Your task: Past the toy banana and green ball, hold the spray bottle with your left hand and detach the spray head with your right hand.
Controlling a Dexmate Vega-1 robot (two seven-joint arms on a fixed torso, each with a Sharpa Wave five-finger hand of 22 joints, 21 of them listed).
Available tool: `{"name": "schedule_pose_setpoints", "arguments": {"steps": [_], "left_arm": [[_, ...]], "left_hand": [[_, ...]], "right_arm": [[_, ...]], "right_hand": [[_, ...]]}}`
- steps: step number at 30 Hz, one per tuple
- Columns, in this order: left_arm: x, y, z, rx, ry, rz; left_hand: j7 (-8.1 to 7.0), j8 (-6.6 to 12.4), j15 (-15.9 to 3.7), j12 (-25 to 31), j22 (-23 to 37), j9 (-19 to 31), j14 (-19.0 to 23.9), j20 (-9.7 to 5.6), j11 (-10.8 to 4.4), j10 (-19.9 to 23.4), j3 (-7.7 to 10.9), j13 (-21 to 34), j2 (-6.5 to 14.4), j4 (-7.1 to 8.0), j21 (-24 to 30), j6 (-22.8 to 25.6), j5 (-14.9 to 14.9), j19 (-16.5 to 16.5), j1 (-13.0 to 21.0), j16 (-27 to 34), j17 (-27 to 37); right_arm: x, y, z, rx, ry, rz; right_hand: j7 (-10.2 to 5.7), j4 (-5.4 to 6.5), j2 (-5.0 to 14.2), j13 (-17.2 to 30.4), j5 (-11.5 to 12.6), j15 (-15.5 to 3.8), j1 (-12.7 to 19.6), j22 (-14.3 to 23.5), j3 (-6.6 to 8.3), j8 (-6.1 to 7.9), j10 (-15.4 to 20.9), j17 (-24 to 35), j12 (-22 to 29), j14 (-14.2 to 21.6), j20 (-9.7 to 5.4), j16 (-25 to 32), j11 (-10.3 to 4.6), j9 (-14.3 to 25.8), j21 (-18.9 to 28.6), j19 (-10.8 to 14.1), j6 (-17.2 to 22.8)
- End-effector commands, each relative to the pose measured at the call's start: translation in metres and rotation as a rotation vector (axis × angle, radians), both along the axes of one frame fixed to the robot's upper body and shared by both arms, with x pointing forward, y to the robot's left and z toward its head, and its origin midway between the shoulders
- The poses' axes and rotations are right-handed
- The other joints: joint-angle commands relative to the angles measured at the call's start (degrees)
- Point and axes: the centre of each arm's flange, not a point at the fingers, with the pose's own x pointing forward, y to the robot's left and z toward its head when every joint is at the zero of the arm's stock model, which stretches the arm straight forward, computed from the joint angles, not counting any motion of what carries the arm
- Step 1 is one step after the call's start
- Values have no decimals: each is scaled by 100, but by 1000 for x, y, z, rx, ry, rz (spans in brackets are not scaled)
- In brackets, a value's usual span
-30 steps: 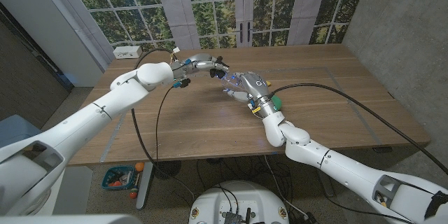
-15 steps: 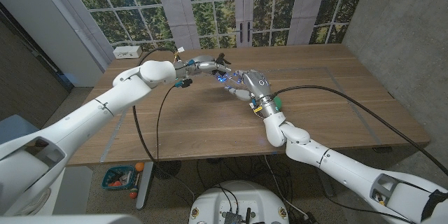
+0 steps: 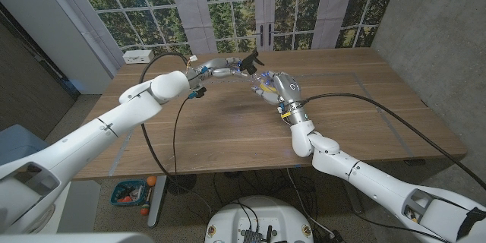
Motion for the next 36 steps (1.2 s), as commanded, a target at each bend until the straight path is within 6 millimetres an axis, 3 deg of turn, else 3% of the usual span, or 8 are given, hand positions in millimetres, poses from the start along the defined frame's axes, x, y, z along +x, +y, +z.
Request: {"name": "schedule_pose_setpoints", "arguments": {"steps": [1, 5, 8, 16, 21, 23, 29, 36], "left_arm": [[-2, -3, 0, 15, 26, -27], [1, -4, 1, -15, 26, -93], [1, -4, 2, -52, 24, -152], [-1, -3, 3, -87, 32, -200], [-1, -4, 3, -92, 45, -203], [-1, -5, 4, -87, 46, -199], [-5, -8, 6, -72, 49, -216], [-16, -13, 9, -45, -8, -213]], "left_hand": [[-586, 8, -456, -24, 24, 7, 73, -26, -152, 208, 11, 8, 108, -18, 6, 336, 7, -16, 243, -8, 32], [-1298, -440, -509, -283, 21, 0, -433, -44, -373, -143, 5, 23, 68, -50, -43, -416, -3, -139, 603, -244, 28], [-1444, -526, -522, -345, 16, 2, -647, -49, -484, -282, -20, 28, -14, -70, -67, -576, -6, -183, 738, -309, 19], [-1422, -338, -722, -253, 2, 28, -462, -118, -776, 91, 122, 28, 79, -93, 48, 32, 21, 153, 1569, -228, 0], [-1115, -100, -758, -253, 2, 48, -427, -150, -834, 251, 83, 19, 186, -42, 87, 820, 3, 242, 1947, -215, 8], [-836, -19, -757, -213, 5, 57, -349, -158, -766, 422, 10, 19, 218, -8, 104, 1136, -5, 267, 1985, -176, 25], [-498, 256, -853, 47, 24, 79, 78, -211, -757, 1350, -225, 83, 367, 46, 187, 2144, -10, 378, 1974, 61, 138], [-740, 245, -1051, 63, 141, 56, 840, -502, -891, 1719, -271, 136, 783, -23, 472, 2479, 32, 710, 2247, 594, 472]], "right_arm": [[4, -10, 1, 40, -37, -32], [6, -9, 1, 36, -37, -31], [7, -10, 0, 34, -34, -38], [10, -13, 0, 34, -36, -45], [11, -13, 1, 32, -35, -42], [11, -13, 1, 32, -38, -43], [12, -15, 1, 29, -34, -54], [15, -15, -1, 16, -22, -63]], "right_hand": [[-1308, 25, 842, 31, 24, -1046, 739, -2, 16, 20, 558, 56, -23, 380, -625, -46, -727, 17, 51, -35, 1303], [-1302, 26, 840, 54, 25, -1045, 736, -10, 11, 23, 577, 85, -19, 385, -626, -59, -735, 18, 74, -42, 1315], [-1291, 23, 842, 50, 26, -1046, 740, -18, 10, 28, 590, 110, -30, 392, -622, -70, -736, 17, 96, -44, 1329], [-1280, 15, 838, 82, 28, -1045, 750, -41, 5, 35, 588, 184, -54, 408, -629, -102, -722, 15, 152, -69, 1362], [-1270, 12, 838, 88, 28, -1045, 755, -55, 3, 42, 611, 226, -65, 418, -629, -120, -728, 14, 189, -75, 1388], [-1279, 10, 838, 86, 29, -1045, 757, -59, 2, 39, 617, 239, -72, 421, -632, -125, -741, 13, 197, -83, 1385], [-1289, 9, 833, 101, 28, -1043, 758, -73, -3, 36, 628, 277, -81, 430, -640, -142, -736, 12, 229, -92, 1384], [-1286, 7, 829, 109, 29, -1043, 760, -91, -10, 33, 630, 328, -106, 440, -642, -163, -733, 10, 268, -114, 1389]]}}
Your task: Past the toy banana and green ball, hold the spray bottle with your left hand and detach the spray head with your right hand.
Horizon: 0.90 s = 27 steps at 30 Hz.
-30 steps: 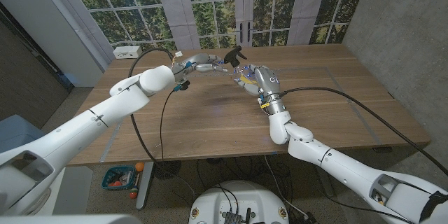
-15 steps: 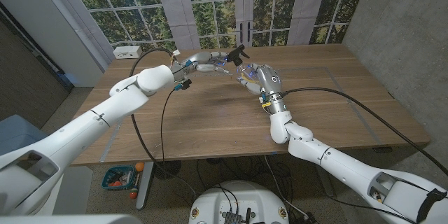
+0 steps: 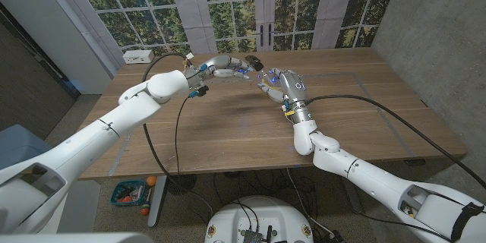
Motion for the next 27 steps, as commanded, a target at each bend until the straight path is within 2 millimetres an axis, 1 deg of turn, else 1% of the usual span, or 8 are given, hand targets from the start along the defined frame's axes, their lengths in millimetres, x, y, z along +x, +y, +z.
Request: {"name": "schedule_pose_setpoints", "arguments": {"steps": [1, 5, 7, 12, 15, 18, 22, 27], "left_arm": [[-15, -7, 6, 19, -70, -7], [-18, -10, 7, 28, -75, -27], [-19, -13, 7, 44, -64, -61], [-25, -17, 7, 59, -58, -118], [-32, -18, 8, 49, -69, -159], [-38, -15, 6, -3, -107, -165], [-42, -9, 4, -78, -148, -182], [-47, -3, 3, -131, -201, -161]], "left_hand": [[-297, -197, -1041, -156, 187, -16, 419, -179, -99, -158, 5, 8, 336, -78, 288, -175, 44, 219, 342, 399, 359], [-572, -436, -1037, -358, 752, -28, 683, -287, -129, -178, -219, -74, 266, -130, 924, -257, 53, 333, 758, 1111, 1189], [-517, -519, -1062, -399, 1318, -12, 655, -389, -112, 49, -359, -51, 293, -72, 1581, -88, 69, 473, 988, 1642, 1857], [-317, -475, -1062, -256, 1821, -7, 865, -492, -21, 622, -418, 10, 289, 14, 2240, 330, 64, 650, 916, 1812, 2115], [108, -281, -1061, 167, 1957, 29, 1446, -477, 124, 1699, -390, 186, 326, 41, 2707, 1012, 56, 853, 680, 1820, 2135], [230, -70, -1053, 356, 2019, 205, 1703, -467, 159, 2087, -479, 460, 246, -22, 2960, 1270, 45, 861, 678, 2163, 2469], [138, -119, -1044, 253, 2054, 245, 1486, -501, 170, 1807, -467, 644, 238, 17, 3101, 1023, 56, 755, 602, 2036, 2507], [-101, -556, -990, -218, 1877, 159, 509, -399, 60, 630, -290, 838, -60, 19, 3282, 144, 58, -74, 232, 417, 1434]], "right_arm": [[4, -2, -3, -19, 13, -17], [4, 0, -5, -28, 20, -20], [6, 0, -6, -26, 22, -27], [8, -1, -5, -17, 26, -37], [11, -2, -7, -18, 29, -48], [12, -2, -8, -19, 32, -51], [12, -1, -9, -20, 30, -50], [11, 0, -9, -24, 25, -47]], "right_hand": [[-1289, 0, 825, 25, 40, -1042, 762, -7, -2, 29, 629, 53, -27, 440, -663, -34, -742, 10, 52, -15, 1384], [-1282, 0, 828, 41, 41, -1044, 764, -17, -4, 31, 629, 82, -35, 445, -662, -47, -734, 10, 78, -17, 1394], [-1286, 0, 826, 58, 41, -1043, 764, -22, -6, 29, 619, 95, -36, 444, -668, -53, -734, 10, 87, -28, 1391], [-1287, 1, 825, 47, 42, -1042, 765, -38, -12, 29, 645, 137, -58, 452, -668, -70, -726, 10, 122, -40, 1401], [-1286, 0, 827, 46, 43, -1043, 767, -46, -13, 34, 664, 156, -64, 458, -658, -77, -721, 10, 144, -33, 1418], [-1285, -1, 826, 45, 43, -1042, 768, -56, -16, 34, 686, 179, -71, 463, -663, -87, -725, 9, 164, -38, 1425], [-1292, -3, 824, 62, 43, -1042, 771, -65, -18, 35, 678, 198, -77, 467, -667, -96, -726, 8, 184, -38, 1433], [-1292, -2, 820, 83, 43, -1041, 769, -80, -25, 31, 677, 231, -87, 470, -671, -113, -724, 7, 213, -56, 1433]]}}
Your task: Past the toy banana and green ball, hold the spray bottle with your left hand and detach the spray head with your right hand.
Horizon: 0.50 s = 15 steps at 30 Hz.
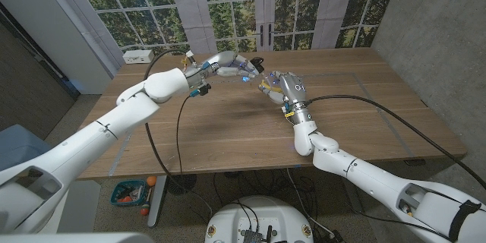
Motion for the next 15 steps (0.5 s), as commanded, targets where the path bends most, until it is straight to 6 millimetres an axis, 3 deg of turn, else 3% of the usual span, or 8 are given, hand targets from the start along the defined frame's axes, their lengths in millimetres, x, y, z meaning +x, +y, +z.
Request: {"name": "schedule_pose_setpoints", "arguments": {"steps": [1, 4, 5, 7, 11, 13, 14, 15], "left_arm": [[-17, 13, -4, -150, -132, 5], [-22, 16, -5, -171, -209, 83], [-23, 16, -5, -177, -218, 95], [-23, 17, -5, -180, -220, 114], [-17, 20, -5, -188, -209, 158], [-14, 21, -4, -188, -194, 172], [-12, 21, -4, -184, -184, 183], [-12, 21, -4, -184, -183, 184]], "left_hand": [[-192, -237, -849, -316, -200, -23, -655, -215, -47, -702, 116, 37, -205, 24, 5, -445, 13, -625, -310, -1054, -763], [-305, -530, -822, -611, -544, -69, -1164, -128, 16, -1477, 168, -125, -346, 31, -175, -1015, 9, -1041, -569, -1646, -1276], [-375, -634, -760, -667, -697, -84, -1407, -13, 58, -1856, 133, -193, -405, 55, -298, -1324, 3, -1277, -711, -1804, -1413], [-437, -745, -642, -702, -903, -109, -1802, 75, 135, -2378, 97, -287, -436, 45, -487, -1858, 4, -1611, -780, -1955, -1569], [-482, -754, -406, -663, -1374, -163, -2481, 180, 391, -3166, -48, -491, -471, 62, -848, -2767, -6, -2059, -967, -2008, -1901], [-465, -728, -299, -643, -1484, -171, -2626, 210, 465, -3280, -84, -535, -478, 70, -937, -2879, -9, -2165, -1020, -2013, -1978], [-447, -721, -259, -630, -1531, -174, -2653, 228, 489, -3303, -101, -554, -481, 76, -973, -2923, -10, -2204, -1051, -2001, -2011], [-308, -724, -233, -618, -1605, -180, -2686, 265, 505, -3351, -128, -583, -476, 92, -1025, -3032, -13, -2253, -1107, -1983, -2058]], "right_arm": [[1, 2, -3, -2, -3, -2], [0, 3, -3, -3, -5, 0], [0, 3, -3, -3, -5, 0], [0, 4, -3, -3, -6, 2], [-1, 4, -3, 1, -13, 8], [-2, 4, -2, 0, -17, 10], [-3, 4, -2, 2, -19, 14], [-3, 4, -2, 2, -19, 14]], "right_hand": [[-1296, 6, 821, 41, 32, -1061, 770, -10, 31, 27, 677, 42, -24, 449, -704, -26, -716, 20, 63, -25, 1428], [-1295, 6, 821, 51, 33, -1062, 772, -20, 29, 23, 683, 62, -30, 452, -704, -37, -727, 20, 82, -36, 1424], [-1296, 6, 821, 49, 34, -1062, 772, -24, 28, 20, 683, 71, -38, 452, -709, -42, -728, 20, 88, -46, 1419], [-1297, 5, 822, 49, 35, -1063, 774, -31, 27, 20, 684, 83, -47, 455, -711, -48, -733, 20, 100, -52, 1424], [-1300, 5, 824, 68, 36, -1064, 778, -43, 25, 17, 688, 104, -51, 459, -708, -61, -730, 20, 124, -61, 1423], [-1301, 5, 822, 88, 36, -1063, 778, -50, 22, 13, 668, 115, -56, 460, -714, -69, -737, 20, 132, -77, 1416], [-1298, 5, 824, 87, 37, -1064, 780, -53, 22, 15, 682, 119, -56, 462, -711, -72, -735, 20, 143, -66, 1421], [-1303, 5, 822, 92, 37, -1063, 779, -55, 21, 11, 680, 123, -57, 461, -710, -75, -734, 20, 144, -76, 1414]]}}
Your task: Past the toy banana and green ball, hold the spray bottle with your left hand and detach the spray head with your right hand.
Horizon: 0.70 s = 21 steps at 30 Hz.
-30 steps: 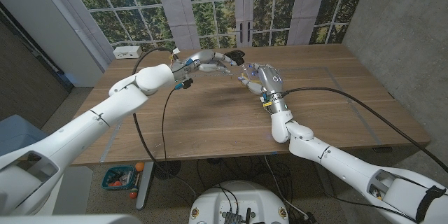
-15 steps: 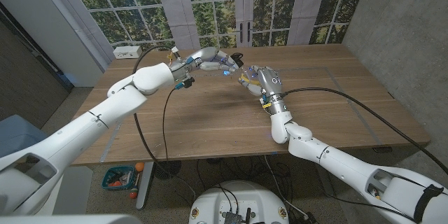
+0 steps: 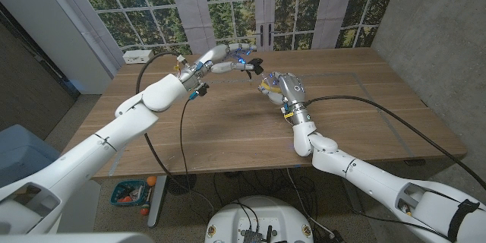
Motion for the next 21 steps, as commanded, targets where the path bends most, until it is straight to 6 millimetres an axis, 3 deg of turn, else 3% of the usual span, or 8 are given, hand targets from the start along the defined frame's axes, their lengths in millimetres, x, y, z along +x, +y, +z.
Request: {"name": "schedule_pose_setpoints", "arguments": {"steps": [1, 2, 9, 18, 21], "left_arm": [[8, 10, 1, -36, 2, 139], [10, 10, 2, -25, 19, 152], [25, 9, 5, 41, 125, 180], [34, 5, 11, 117, 209, 206], [35, 3, 11, 136, 226, 215]], "left_hand": [[221, 27, -401, 80, -227, -5, -175, 97, 120, -160, -80, -80, -4, 30, -172, -295, -15, -191, -167, 32, -144], [343, 46, -375, 95, -272, -7, -184, 101, 144, -161, -100, -97, -8, 39, -198, -294, -19, -204, -207, 42, -174], [731, 64, -279, 160, -471, -18, -160, 168, 275, -116, -209, -169, -24, 103, -311, -377, -38, -250, -469, 99, -287], [903, 193, -245, 257, -617, -22, 74, 261, 320, 124, -293, -219, -86, 121, -406, -81, -44, -281, -688, 180, -357], [1006, 292, -239, 354, -699, -25, 291, 342, 357, 443, -285, -251, -74, 102, -456, 264, -36, -229, -770, 232, -387]], "right_arm": [[-4, 2, 1, 6, -23, 18], [-4, 2, 2, 8, -27, 24], [-11, 4, 5, 19, -75, 57], [-13, 3, 7, 36, -123, 81], [-12, 3, 7, 39, -129, 81]], "right_hand": [[-1306, 8, 822, 47, 42, -1062, 779, -8, 36, 10, 676, 37, -9, 462, -700, -24, -739, 20, 60, -30, 1408], [-1304, 8, 823, 49, 42, -1062, 779, -10, 36, 11, 684, 40, -8, 463, -696, -26, -736, 20, 66, -25, 1411], [-1308, 10, 828, 62, 44, -1064, 781, -35, 31, -3, 678, 72, -37, 472, -708, -52, -735, 22, 111, -51, 1387], [-1308, 16, 833, 65, 45, -1063, 779, -63, 23, -9, 692, 101, -67, 485, -715, -79, -745, 23, 163, -66, 1384], [-1313, 18, 835, 82, 45, -1064, 778, -73, 21, -17, 683, 109, -73, 489, -724, -88, -743, 24, 177, -77, 1367]]}}
